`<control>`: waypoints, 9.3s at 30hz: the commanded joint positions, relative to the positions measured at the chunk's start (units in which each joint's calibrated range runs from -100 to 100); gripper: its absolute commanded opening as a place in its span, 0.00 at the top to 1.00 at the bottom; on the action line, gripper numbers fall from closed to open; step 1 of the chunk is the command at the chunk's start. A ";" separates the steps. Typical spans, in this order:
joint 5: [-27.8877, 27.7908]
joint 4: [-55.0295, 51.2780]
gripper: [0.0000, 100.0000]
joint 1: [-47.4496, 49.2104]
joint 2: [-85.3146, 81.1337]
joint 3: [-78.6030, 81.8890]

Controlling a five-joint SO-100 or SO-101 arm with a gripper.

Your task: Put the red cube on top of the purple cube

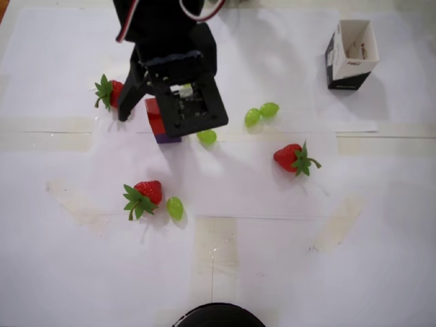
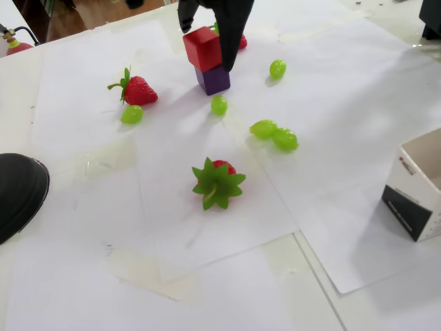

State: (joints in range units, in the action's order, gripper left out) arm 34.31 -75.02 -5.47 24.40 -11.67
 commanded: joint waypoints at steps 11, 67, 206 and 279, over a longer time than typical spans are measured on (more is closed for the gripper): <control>4.49 -6.68 0.67 1.87 -31.10 3.40; 12.36 20.77 1.00 5.47 -122.08 101.67; 11.33 3.29 1.00 6.28 -121.99 95.67; 4.44 9.25 1.00 -0.56 -83.90 72.04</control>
State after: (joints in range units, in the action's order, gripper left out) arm 38.36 -65.93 -6.07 -50.84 55.57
